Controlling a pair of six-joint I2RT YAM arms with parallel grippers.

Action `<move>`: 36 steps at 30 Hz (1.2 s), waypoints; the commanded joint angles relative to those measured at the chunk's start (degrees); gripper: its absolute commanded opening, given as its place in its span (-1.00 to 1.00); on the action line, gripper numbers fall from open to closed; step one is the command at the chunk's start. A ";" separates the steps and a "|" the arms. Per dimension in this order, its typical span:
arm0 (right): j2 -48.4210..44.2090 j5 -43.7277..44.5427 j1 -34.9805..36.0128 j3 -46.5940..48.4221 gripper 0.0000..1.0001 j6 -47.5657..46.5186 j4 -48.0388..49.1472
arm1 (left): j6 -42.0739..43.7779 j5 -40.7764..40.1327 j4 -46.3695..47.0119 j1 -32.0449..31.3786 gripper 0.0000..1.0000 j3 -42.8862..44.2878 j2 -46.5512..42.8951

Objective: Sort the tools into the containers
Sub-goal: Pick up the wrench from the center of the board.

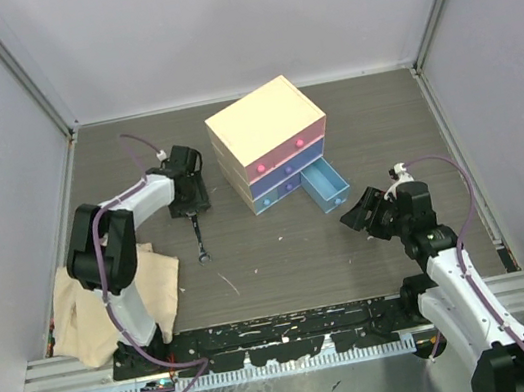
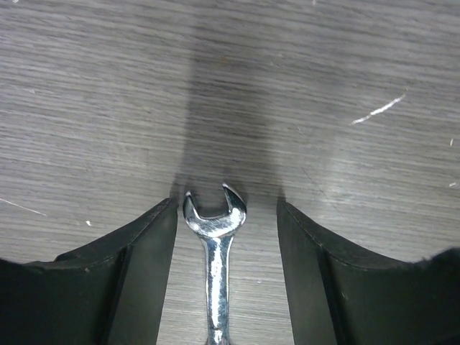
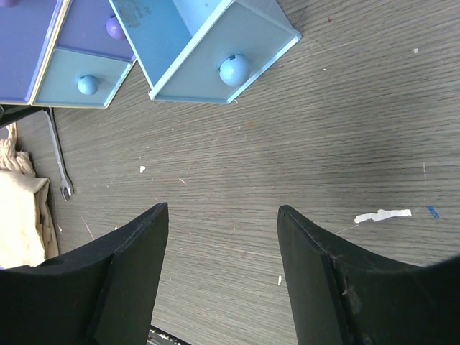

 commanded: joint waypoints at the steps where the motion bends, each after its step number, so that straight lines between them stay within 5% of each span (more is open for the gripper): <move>1: -1.04 -0.11 0.37 0.24 0.33 0.70 2.55 | -1.11 -3.76 -2.95 -1.33 0.16 0.79 0.03; 9: -0.91 -0.57 0.47 -0.02 0.32 0.88 3.08 | -2.39 -1.04 -0.91 -1.35 0.03 -2.75 -0.33; 22: -1.81 0.74 2.31 1.46 0.32 1.06 0.60 | -0.58 1.49 0.49 -1.17 -0.54 -2.39 0.52; 36: -4.86 23.03 32.49 0.06 0.30 14.37 9.19 | -14.95 17.87 13.82 -1.36 -0.52 -16.36 -8.72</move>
